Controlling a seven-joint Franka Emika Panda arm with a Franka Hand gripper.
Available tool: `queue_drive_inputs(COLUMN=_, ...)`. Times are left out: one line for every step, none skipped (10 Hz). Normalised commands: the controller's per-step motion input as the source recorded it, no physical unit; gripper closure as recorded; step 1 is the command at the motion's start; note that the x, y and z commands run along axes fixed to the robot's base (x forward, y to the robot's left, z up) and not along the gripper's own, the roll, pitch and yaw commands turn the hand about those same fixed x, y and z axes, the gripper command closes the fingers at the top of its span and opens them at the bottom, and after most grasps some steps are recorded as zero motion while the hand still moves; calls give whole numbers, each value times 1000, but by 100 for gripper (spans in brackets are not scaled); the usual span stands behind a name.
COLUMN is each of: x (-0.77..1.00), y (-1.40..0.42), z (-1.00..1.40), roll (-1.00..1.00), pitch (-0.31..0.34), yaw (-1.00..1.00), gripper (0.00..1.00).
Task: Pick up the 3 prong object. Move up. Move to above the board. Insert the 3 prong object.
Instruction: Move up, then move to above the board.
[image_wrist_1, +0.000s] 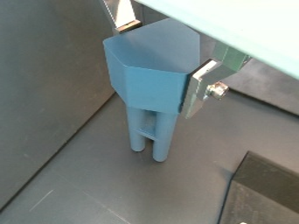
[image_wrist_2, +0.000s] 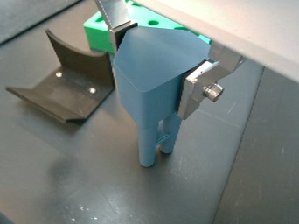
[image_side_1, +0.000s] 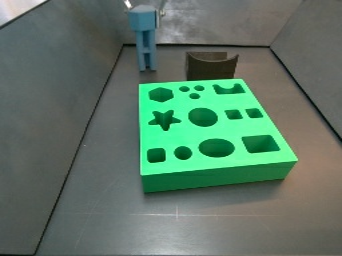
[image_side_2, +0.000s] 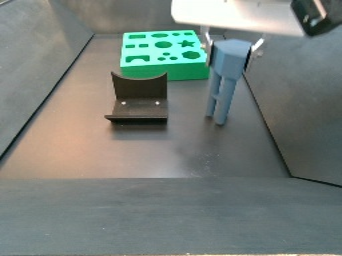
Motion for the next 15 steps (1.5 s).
queue_drive_inputs(x=-29, y=-47, z=649, roll=-16, pitch=48, yaw=-27, gripper=100)
queue_drive_inputs(x=-18, y=-30, z=503, roll=-22, pitch=53, yaw=-19, gripper=100)
queue_drive_inputs(x=-5, y=-21, z=341, roll=-28, pitch=55, yaw=-14, gripper=100)
queue_drive_inputs(x=4, y=-15, z=176, roll=-35, pitch=62, yaw=-11, gripper=100)
queue_drive_inputs(x=-226, y=178, z=1000, roll=-186, pitch=-231, yaw=-155, gripper=100)
queue_drive_inputs(x=-233, y=177, z=1000, roll=-189, pitch=-221, yaw=-152, gripper=100)
queue_drive_inputs(x=-230, y=155, z=1000, roll=-192, pitch=-202, yaw=-132, gripper=100)
queue_drive_inputs(x=-212, y=137, z=1000, roll=-185, pitch=-157, yaw=-101, gripper=100)
queue_drive_inputs(x=-182, y=126, z=1000, roll=-187, pitch=-86, yaw=-74, gripper=100)
queue_drive_inputs(x=-166, y=117, z=1000, roll=-192, pitch=-46, yaw=-63, gripper=100)
queue_drive_inputs(x=-156, y=110, z=1000, roll=-191, pitch=-35, yaw=-60, gripper=100)
queue_drive_inputs(x=-130, y=99, z=1000, roll=-189, pitch=-13, yaw=-58, gripper=100)
queue_drive_inputs(x=-78, y=80, z=851, roll=-189, pitch=11, yaw=-57, gripper=100)
queue_drive_inputs(x=-37, y=55, z=686, roll=-187, pitch=30, yaw=-57, gripper=100)
queue_drive_inputs(x=-10, y=38, z=522, roll=-184, pitch=45, yaw=-56, gripper=100)
